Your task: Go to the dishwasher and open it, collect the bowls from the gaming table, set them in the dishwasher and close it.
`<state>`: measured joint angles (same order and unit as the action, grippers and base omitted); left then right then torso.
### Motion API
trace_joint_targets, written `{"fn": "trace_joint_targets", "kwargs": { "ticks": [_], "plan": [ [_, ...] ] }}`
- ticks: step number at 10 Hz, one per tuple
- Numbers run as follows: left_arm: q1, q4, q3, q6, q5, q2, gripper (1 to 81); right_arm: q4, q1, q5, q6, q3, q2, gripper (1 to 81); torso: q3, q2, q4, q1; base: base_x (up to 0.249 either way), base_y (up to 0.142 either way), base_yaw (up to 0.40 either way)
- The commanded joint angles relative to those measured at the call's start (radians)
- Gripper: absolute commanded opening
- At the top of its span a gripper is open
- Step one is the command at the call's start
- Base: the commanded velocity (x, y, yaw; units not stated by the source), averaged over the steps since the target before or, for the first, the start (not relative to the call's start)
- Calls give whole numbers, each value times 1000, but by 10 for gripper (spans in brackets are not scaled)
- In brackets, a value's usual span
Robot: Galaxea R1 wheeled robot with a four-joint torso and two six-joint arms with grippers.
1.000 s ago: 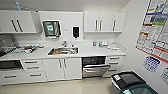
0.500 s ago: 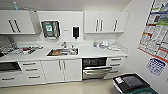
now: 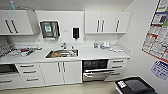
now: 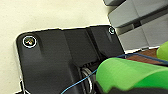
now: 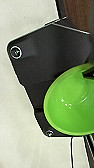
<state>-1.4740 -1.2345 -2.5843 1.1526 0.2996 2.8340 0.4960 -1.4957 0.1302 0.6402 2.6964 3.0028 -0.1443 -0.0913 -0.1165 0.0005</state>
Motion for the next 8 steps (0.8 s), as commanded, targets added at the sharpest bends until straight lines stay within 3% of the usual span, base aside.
{"fn": "trace_joint_targets", "kwargs": {
  "ticks": [1,8],
  "plan": [
    [48,0,4,-1,-19,-16,10,6,47,-37,-2,-4,-3,10,0,0,0,0,148,0,0],
    [45,0,4,-1,-19,-14,10,6,47,-35,-2,-4,-3,10,0,0,0,0,161,0,0]
  ]
}}
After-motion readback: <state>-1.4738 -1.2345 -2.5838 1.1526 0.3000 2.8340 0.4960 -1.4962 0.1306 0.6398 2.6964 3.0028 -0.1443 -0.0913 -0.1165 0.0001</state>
